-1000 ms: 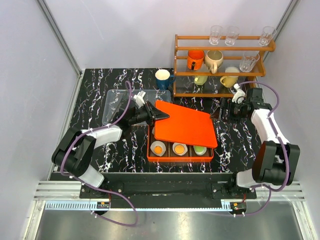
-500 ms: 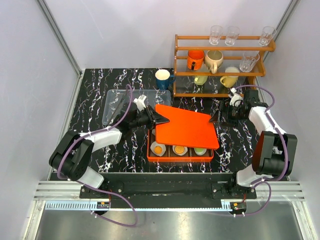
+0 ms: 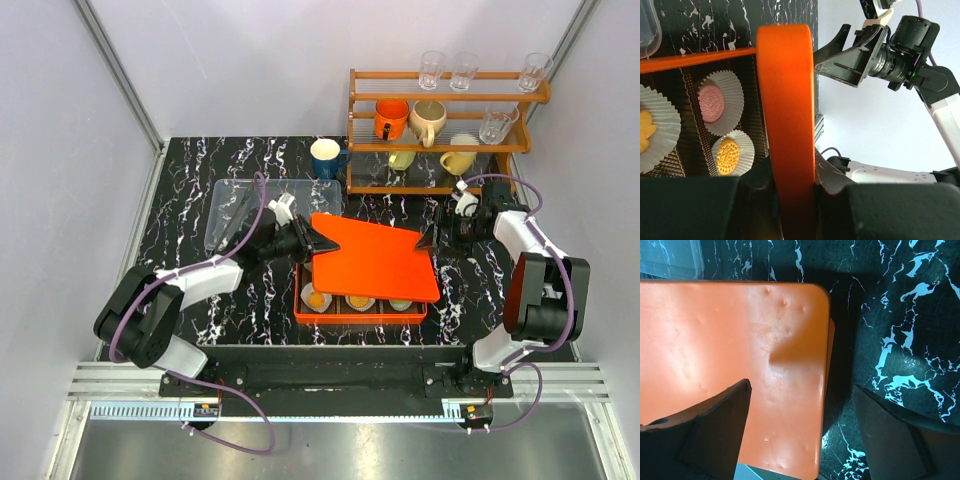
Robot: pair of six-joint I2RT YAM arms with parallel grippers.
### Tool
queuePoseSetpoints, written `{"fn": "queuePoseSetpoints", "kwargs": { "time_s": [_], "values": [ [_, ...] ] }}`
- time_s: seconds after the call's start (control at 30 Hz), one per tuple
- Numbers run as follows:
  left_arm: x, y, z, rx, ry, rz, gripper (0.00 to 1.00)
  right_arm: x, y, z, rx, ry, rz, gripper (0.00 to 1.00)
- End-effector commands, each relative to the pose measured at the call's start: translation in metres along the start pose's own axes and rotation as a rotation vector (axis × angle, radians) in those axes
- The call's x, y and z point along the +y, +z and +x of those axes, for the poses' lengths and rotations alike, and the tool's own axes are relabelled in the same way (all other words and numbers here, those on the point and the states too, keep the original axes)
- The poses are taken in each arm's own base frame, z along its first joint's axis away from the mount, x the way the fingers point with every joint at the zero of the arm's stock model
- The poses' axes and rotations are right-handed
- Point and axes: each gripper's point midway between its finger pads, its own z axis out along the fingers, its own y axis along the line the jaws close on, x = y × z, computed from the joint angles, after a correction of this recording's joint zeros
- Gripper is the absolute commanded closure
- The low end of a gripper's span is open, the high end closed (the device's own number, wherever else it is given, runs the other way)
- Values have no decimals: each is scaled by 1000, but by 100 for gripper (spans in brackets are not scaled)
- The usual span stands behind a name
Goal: Pack the cookies
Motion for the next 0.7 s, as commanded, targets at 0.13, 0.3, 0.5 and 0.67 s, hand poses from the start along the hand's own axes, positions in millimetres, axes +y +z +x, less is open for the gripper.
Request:
{"fn": "queuePoseSetpoints", "kwargs": {
  "time_s": [0.13,0.3,0.5,0.67],
  "values": [
    [2,-3,12,6,52,-13,100,10,0,-5,9,-25,-31,11],
    [6,-5,17,17,55,-34,100,11,0,-3,19,-26,-28,11],
    [8,-9,16,3,76,-48,100,10,3,-2,35,-24,-22,11],
    [13,-11,16,-5,84,-70,99,10,3,1,56,-23,-13,11]
  ]
}}
